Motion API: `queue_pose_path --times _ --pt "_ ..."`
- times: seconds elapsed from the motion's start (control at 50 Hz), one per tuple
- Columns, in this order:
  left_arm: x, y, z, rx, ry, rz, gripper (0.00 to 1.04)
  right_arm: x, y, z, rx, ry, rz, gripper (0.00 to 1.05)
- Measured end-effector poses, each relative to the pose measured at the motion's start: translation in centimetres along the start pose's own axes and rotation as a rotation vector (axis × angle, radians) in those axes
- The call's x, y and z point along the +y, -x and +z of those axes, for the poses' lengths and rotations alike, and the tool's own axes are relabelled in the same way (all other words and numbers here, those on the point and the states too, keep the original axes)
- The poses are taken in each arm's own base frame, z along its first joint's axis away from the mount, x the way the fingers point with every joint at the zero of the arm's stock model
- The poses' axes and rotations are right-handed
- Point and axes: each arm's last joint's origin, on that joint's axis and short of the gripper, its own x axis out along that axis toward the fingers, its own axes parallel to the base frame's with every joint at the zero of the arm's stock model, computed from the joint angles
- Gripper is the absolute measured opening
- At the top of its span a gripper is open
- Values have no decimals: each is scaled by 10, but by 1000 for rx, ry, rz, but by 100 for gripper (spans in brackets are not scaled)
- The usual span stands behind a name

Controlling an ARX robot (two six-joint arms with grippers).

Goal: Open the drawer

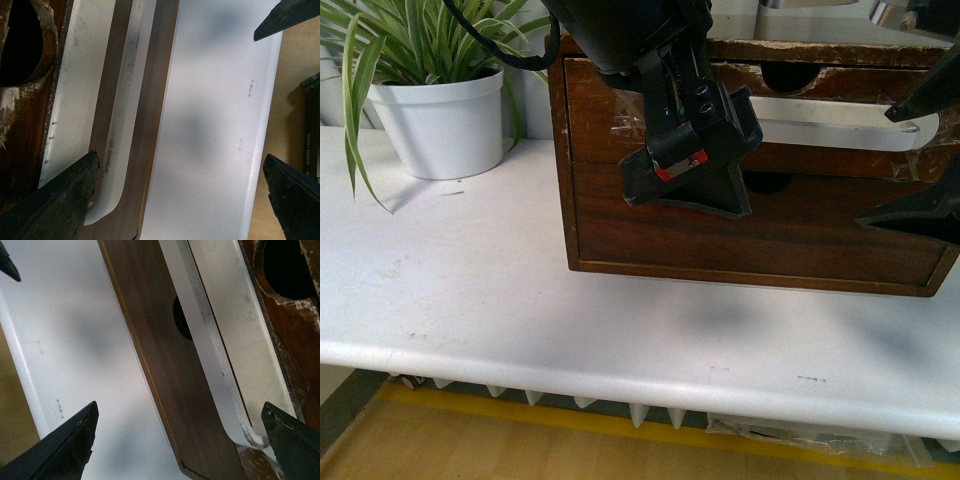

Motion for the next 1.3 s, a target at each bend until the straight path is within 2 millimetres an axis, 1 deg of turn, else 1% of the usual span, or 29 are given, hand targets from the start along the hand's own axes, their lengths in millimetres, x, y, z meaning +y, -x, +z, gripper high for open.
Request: queue_pose_path --times 0.38,0.48,0.96,1.3 --pt "1 0 -1 -7 4 -7 99 3 -20 2 5 -7 7 96" --pt "1 1 -1 -5 5 -10 99 3 -22 3 10 -6 18 96" --pt "-7 9 -1 39 -50 -97 99 10 -14 5 25 53 123 96" --pt "-19 19 0 60 -89 -146 99 22 0 8 27 92 184 96"
